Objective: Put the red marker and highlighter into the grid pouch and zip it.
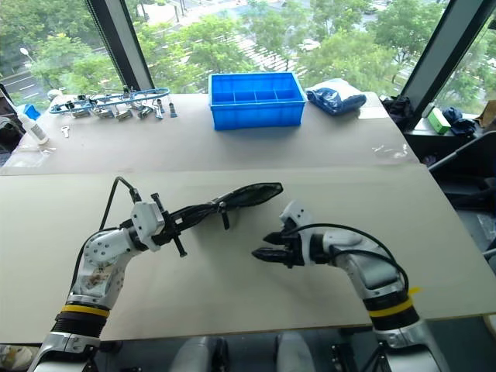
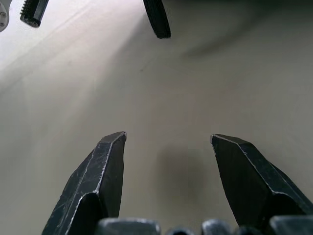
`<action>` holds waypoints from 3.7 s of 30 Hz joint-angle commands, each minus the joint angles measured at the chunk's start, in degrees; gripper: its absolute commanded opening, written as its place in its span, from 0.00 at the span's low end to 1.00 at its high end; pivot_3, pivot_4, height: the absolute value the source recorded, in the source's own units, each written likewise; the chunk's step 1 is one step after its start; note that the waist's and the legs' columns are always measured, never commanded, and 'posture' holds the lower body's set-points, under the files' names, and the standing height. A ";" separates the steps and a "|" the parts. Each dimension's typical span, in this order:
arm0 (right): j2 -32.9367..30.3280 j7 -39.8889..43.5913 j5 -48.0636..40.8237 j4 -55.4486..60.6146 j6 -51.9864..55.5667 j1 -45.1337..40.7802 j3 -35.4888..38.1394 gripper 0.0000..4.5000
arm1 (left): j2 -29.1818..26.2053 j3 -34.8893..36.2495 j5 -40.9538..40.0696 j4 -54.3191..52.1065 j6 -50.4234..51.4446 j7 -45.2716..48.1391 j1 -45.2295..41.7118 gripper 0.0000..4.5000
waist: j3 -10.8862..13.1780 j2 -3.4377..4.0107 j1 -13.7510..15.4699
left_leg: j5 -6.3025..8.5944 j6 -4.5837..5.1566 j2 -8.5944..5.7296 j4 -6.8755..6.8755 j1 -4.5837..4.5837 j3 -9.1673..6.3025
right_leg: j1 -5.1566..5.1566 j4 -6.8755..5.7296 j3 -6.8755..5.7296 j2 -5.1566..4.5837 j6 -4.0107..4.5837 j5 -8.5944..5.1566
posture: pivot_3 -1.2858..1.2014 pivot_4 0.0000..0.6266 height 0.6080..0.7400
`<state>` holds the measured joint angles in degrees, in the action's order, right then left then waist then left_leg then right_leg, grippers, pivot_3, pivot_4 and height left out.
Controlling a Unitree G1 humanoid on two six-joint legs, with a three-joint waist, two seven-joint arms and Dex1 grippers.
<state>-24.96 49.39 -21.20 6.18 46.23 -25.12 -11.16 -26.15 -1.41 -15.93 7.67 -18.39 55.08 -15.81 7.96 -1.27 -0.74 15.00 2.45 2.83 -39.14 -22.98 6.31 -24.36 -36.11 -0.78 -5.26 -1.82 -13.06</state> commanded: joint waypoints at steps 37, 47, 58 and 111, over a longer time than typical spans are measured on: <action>9.43 -2.33 -0.70 -4.15 -2.29 -12.04 1.15 0.00 | 0.93 0.05 -0.39 -1.04 -0.29 -0.36 -0.93 0.00 | 0.00 0.00 0.05 | 0.00 0.00 0.00 0.01 -0.19 0.00 | -0.05 0.10 -0.15 -0.01 -0.03 0.01 | 0.52 0.24 1.00; -8.38 3.41 -3.45 0.69 -0.73 -5.78 7.51 0.00 | 0.88 -0.06 -0.49 -1.37 -0.31 -0.56 -0.57 0.00 | 0.00 0.00 0.61 | 0.03 0.04 -0.03 0.00 -0.19 -0.01 | -0.02 0.18 -0.15 -0.05 -0.04 0.02 | 0.52 0.24 1.00; -17.57 5.74 -1.17 -6.07 -6.98 -4.35 10.14 0.00 | 1.41 0.00 -0.95 -1.03 -0.17 -0.69 -1.08 0.00 | 0.00 -0.01 0.56 | 0.03 0.05 -0.01 0.01 -0.14 0.01 | -0.02 0.18 -0.07 -0.01 -0.03 0.02 | 0.52 0.24 1.00; -27.37 11.61 -13.93 7.45 -7.04 19.84 32.67 0.65 | -17.23 27.26 -30.13 -12.21 52.99 -8.90 16.67 0.79 | 0.03 -0.06 0.68 | 0.08 0.12 0.06 -0.01 -0.03 -0.59 | 0.08 0.17 0.02 -0.02 -0.10 -0.01 | 0.52 0.24 1.00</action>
<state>-51.80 60.31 -35.02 14.21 41.19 -5.93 19.09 -41.79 18.82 -44.39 -4.37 32.66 49.61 -0.67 8.00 -1.33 -0.07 15.08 2.57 2.89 -39.11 -23.02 5.71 -24.27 -35.92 -0.77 -5.28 -1.92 -13.08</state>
